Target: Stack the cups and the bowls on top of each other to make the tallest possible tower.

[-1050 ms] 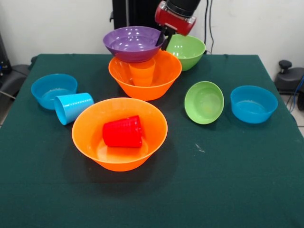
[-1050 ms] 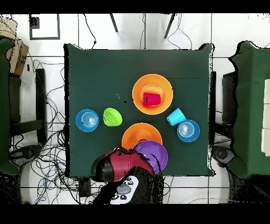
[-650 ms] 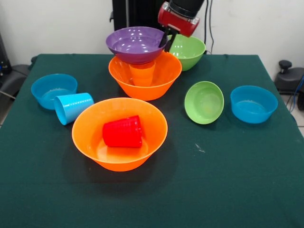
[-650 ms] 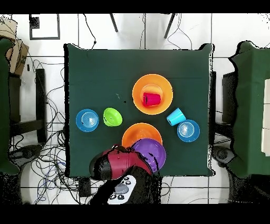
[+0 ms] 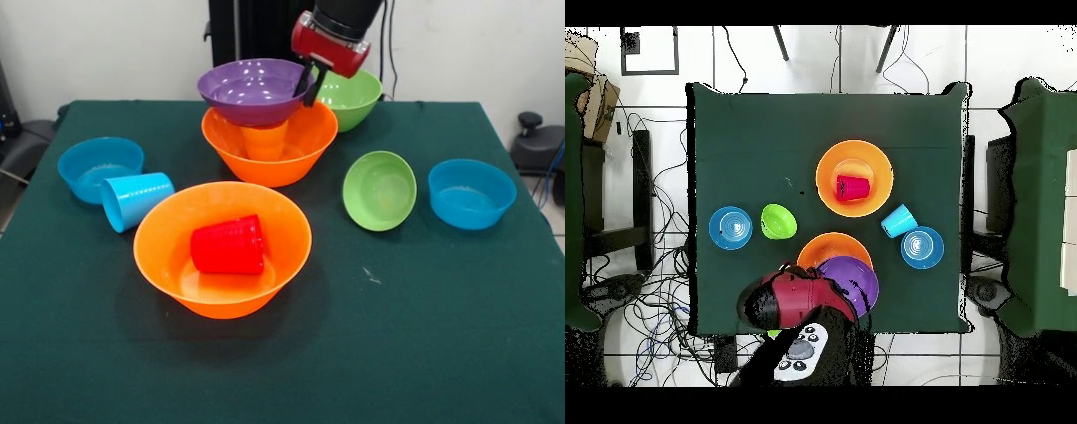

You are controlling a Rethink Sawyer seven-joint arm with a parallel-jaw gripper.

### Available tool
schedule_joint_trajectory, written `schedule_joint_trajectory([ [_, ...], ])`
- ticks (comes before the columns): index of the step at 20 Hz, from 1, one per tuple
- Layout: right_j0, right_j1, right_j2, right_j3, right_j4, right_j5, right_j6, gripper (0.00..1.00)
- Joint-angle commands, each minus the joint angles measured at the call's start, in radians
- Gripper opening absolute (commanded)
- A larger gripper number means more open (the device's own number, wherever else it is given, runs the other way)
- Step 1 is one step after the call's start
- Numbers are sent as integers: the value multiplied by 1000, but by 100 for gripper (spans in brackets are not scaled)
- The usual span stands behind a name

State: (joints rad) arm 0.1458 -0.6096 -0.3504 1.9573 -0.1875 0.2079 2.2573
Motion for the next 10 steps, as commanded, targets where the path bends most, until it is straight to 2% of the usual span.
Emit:
schedule_joint_trajectory([
  [1, -55, 40, 95, -127, 34, 45, 64, 0],
  [7, -85, 44, 95, -151, 15, 51, 43, 0],
  [10, -88, 55, 78, -171, 31, 59, 64, 0],
])
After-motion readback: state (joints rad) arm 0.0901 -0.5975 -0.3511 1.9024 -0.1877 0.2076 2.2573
